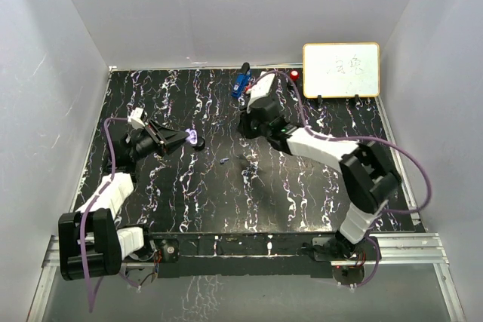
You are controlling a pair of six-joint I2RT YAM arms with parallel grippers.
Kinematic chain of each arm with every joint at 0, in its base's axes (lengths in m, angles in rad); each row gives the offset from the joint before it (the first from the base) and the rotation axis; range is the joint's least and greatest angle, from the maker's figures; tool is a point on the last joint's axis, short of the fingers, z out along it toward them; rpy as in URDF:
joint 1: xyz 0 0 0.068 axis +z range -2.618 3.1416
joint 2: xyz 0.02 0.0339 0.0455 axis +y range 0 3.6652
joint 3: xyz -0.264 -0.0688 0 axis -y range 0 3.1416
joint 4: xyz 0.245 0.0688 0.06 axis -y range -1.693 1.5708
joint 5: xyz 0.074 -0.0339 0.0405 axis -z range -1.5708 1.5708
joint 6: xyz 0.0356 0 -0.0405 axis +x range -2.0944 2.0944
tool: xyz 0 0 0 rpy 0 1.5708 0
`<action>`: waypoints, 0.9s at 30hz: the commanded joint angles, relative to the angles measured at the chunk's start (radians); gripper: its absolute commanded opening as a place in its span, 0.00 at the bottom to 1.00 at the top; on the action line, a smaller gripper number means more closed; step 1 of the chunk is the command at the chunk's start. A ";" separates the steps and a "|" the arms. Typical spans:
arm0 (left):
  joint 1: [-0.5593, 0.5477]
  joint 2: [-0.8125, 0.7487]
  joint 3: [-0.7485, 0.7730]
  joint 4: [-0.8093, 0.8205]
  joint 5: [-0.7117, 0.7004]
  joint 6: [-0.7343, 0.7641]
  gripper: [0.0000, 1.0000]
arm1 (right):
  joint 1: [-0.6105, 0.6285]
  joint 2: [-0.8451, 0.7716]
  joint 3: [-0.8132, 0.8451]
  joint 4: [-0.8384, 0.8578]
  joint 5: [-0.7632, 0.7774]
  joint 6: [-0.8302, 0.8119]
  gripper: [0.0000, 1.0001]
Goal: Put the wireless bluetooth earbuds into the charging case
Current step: Pick up the earbud from the center of the board, then place the earbud in the charging case.
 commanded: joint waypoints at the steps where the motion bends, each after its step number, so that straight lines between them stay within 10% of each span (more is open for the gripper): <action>1: -0.056 0.033 -0.013 0.099 0.029 -0.061 0.00 | -0.046 -0.143 -0.074 0.297 -0.154 0.076 0.07; 27: -0.265 0.287 0.014 0.594 -0.028 -0.371 0.00 | -0.059 -0.302 -0.320 0.899 -0.471 0.256 0.04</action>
